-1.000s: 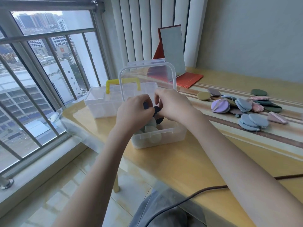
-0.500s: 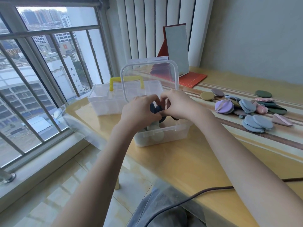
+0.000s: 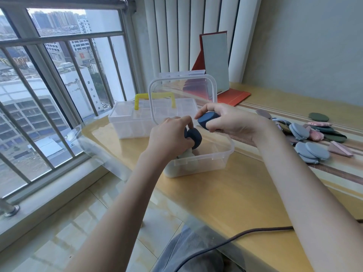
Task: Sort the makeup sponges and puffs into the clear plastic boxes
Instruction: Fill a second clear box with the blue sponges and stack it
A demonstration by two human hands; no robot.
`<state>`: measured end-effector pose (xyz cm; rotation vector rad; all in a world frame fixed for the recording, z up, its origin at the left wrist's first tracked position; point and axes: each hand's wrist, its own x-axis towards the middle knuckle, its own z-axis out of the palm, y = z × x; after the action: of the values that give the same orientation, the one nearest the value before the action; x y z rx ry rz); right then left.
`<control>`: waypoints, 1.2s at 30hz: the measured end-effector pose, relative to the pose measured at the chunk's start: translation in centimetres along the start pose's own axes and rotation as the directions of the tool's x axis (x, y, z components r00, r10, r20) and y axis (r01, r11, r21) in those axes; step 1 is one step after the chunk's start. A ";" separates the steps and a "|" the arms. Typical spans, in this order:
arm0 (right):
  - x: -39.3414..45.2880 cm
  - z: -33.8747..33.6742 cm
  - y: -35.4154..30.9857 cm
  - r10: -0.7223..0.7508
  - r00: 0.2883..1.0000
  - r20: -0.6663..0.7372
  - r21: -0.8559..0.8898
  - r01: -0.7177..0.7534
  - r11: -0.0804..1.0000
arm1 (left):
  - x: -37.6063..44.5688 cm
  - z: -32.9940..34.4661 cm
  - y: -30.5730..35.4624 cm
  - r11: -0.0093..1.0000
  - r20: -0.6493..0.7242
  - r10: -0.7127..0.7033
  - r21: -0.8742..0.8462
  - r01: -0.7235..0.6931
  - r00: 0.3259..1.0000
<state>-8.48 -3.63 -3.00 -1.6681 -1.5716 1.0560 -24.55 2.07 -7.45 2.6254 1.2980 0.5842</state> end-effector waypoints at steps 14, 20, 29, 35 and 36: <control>-0.4 1.1 -1.3 0.067 0.997 -0.050 -0.494 -0.082 0.865 | -0.3 -0.1 0.3 1.000 -0.022 -0.020 -0.020 0.020 1.000; 0.6 2.3 -0.4 0.079 0.994 -0.078 -0.404 -0.104 0.909 | -0.3 0.0 0.2 0.999 -0.035 -0.035 -0.025 0.034 0.999; 1.1 2.1 0.3 0.003 0.993 -0.119 -0.318 -0.041 0.947 | -0.4 0.0 -0.2 0.998 -0.024 -0.040 -0.053 0.039 0.999; 1.0 1.8 0.2 0.026 0.997 -0.067 -0.252 -0.042 0.967 | -0.4 -0.4 0.0 0.999 -0.024 -0.026 -0.040 0.025 0.999; 1.1 1.9 0.3 0.031 0.998 -0.058 -0.257 -0.045 0.965 | -0.4 -0.3 0.0 0.999 -0.033 -0.033 -0.022 0.032 0.999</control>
<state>-9.99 -2.78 -4.31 -1.8882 -1.7065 0.8452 -24.88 1.71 -7.24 2.5833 1.3334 0.6364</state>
